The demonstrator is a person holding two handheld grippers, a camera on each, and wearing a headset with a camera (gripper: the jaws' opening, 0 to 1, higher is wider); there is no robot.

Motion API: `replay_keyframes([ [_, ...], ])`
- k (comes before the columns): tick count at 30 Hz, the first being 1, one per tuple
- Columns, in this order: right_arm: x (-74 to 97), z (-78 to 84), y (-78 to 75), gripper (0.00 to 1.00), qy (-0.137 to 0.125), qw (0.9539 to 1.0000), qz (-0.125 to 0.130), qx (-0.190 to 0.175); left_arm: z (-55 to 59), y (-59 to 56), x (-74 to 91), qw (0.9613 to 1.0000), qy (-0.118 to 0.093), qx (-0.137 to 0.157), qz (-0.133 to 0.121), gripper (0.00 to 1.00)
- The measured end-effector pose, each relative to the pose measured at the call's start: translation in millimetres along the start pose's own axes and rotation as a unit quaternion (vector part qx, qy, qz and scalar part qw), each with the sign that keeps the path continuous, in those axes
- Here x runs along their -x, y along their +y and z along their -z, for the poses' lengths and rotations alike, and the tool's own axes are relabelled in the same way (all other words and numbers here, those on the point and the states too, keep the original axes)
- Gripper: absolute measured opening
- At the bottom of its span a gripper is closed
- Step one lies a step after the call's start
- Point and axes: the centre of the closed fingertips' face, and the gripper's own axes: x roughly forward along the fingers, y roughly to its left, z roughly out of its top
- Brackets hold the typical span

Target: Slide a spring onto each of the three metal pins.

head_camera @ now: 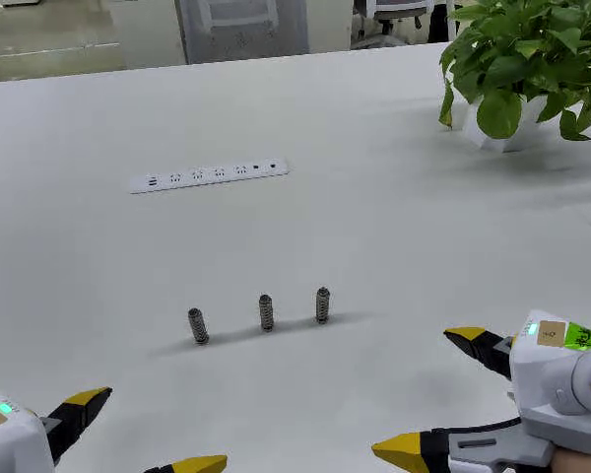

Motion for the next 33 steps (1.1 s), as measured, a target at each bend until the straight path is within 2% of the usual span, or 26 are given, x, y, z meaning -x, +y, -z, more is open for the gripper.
replay_keyframes([
  [8, -1.0, 1.4, 0.7, 0.99, 0.0, 1.0, -0.002, 0.002, 1.0, 2.7, 1.7, 1.0, 0.0, 0.001, -0.001, 0.99],
  [17, -0.2, 1.2, 1.9, 0.99, 0.001, 1.0, -0.002, 0.0, -1.3, -1.1, 1.6, 1.0, 0.001, -0.001, 0.002, 0.99],
  [22, -0.4, 1.6, 1.7, 0.99, 0.002, 1.0, -0.003, 0.002, -2.7, -0.8, 0.9, 0.9999, -0.006, 0.01, 0.002, 0.99],
  [33, -0.7, 2.5, 0.1, 0.99, 0.002, 1.0, -0.002, 0.003, -0.9, 2.3, 0.9, 1.0, -0.001, 0.007, 0.0, 0.99],
])
